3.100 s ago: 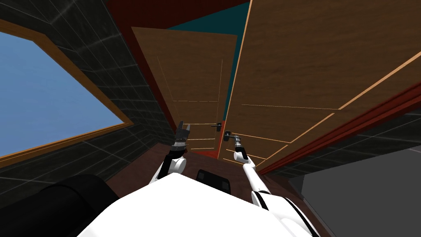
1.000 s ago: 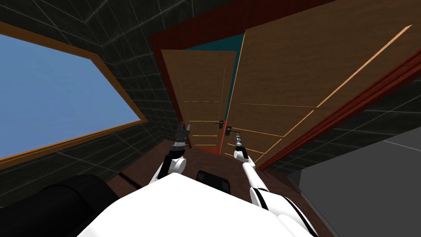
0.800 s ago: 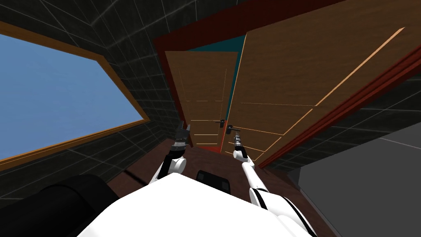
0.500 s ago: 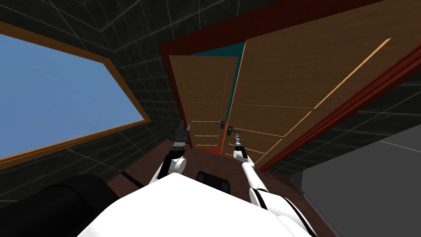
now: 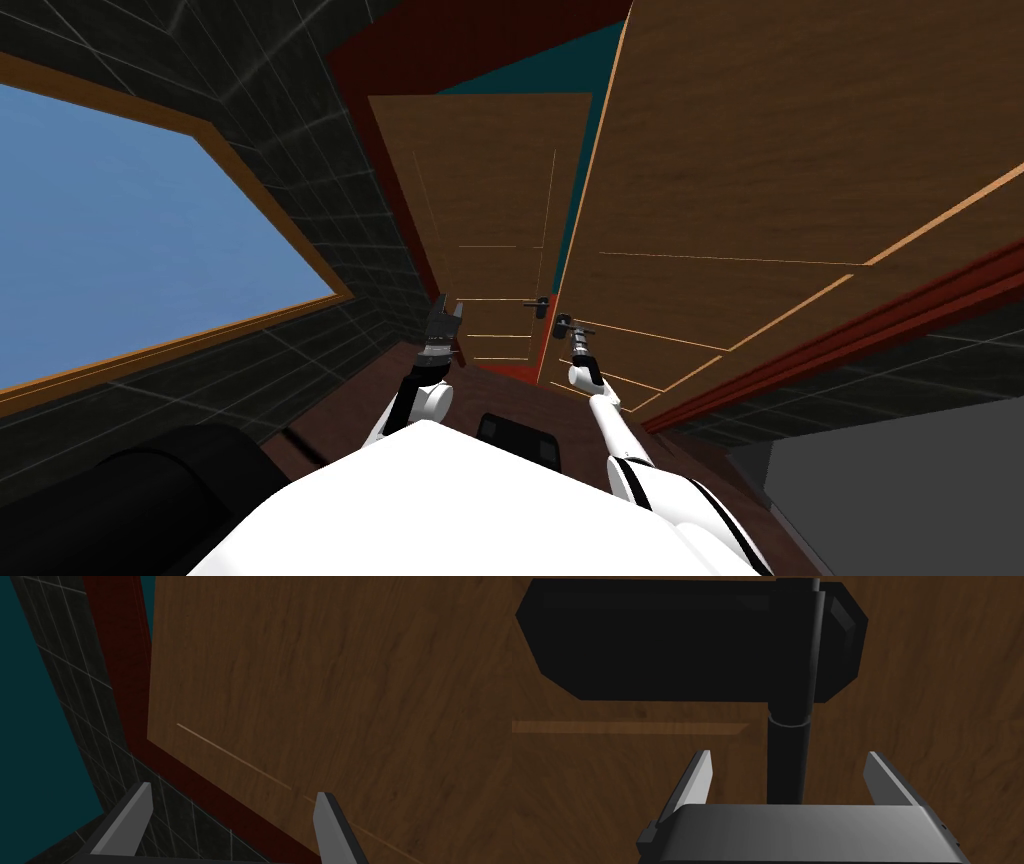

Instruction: Push the door open

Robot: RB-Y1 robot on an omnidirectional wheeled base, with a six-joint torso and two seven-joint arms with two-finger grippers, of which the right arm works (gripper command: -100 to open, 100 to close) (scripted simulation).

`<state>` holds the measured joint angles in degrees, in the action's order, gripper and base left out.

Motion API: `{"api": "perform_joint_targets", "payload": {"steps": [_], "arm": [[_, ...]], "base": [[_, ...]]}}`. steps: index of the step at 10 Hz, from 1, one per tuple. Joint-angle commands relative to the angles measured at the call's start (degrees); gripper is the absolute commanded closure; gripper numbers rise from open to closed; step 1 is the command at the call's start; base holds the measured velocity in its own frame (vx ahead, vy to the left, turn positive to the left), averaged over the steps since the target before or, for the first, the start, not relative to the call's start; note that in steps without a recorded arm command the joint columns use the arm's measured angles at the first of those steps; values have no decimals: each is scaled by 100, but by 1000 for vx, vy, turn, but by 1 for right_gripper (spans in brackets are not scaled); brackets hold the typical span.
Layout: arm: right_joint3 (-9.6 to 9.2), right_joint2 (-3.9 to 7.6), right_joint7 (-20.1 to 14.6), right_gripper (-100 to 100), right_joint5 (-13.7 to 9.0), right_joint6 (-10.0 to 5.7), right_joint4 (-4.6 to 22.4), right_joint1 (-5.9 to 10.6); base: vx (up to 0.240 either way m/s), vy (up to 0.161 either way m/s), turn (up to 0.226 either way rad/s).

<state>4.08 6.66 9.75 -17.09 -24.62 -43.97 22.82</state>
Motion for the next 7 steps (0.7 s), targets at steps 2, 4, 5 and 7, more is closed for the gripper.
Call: {"api": "perform_joint_targets", "payload": {"steps": [2,4,5,7], "arm": [[10,4,4,-100,-2,-1,-11,-8],[10,4,4,100,-2,-1,-11,-8],[10,4,4,100,-2,-1,-11,-8],[10,4,4,100,-2,-1,-11,-8]], "base": [[132,16,16],[-17,-3,0],[-25,-3,7],[-13,-1,-1]]}}
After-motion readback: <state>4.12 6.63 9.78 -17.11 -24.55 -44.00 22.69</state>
